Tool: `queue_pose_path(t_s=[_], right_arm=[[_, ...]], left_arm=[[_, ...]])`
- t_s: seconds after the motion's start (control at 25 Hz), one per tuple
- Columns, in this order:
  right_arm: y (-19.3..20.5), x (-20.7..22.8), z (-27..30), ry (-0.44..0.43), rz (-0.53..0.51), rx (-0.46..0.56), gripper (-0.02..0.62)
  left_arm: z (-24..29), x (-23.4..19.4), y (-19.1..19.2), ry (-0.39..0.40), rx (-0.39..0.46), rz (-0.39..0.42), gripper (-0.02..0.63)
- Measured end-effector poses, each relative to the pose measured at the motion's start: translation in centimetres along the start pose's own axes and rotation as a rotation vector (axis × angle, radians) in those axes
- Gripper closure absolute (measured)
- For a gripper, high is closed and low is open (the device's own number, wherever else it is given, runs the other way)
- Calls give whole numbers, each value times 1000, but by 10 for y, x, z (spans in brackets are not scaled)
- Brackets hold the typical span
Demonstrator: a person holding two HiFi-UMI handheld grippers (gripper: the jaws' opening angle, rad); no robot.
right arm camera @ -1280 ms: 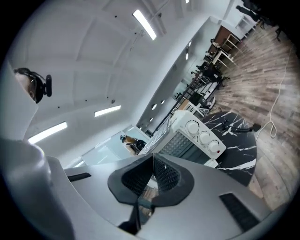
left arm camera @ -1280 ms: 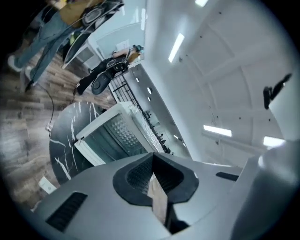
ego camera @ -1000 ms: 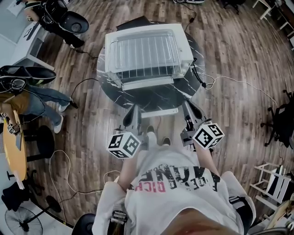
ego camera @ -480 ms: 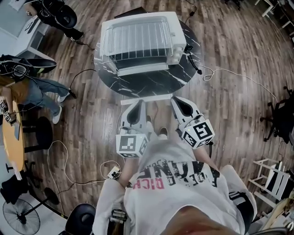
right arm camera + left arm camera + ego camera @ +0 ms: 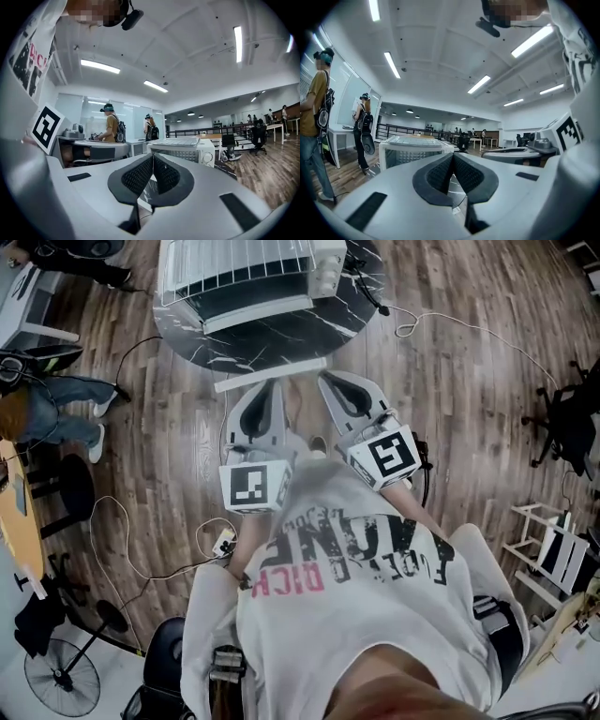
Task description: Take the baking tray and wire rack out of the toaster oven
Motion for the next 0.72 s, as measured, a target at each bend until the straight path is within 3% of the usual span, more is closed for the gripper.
queue_pose_path(t_s=[0.72], right_arm=[[14,-4,-5,-39,52,-29,591]], left_arm=[[-1,15,8,-16,20,-66,603]])
Point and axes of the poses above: the fingertips, and each gripper's own axes: z forward along the fingers, x to its right, y out of its underside, the point moved 1 cm from there along -z, backward along the fingers, and after that the axes turned 7 degrees about -z, right-handed, at the moved point
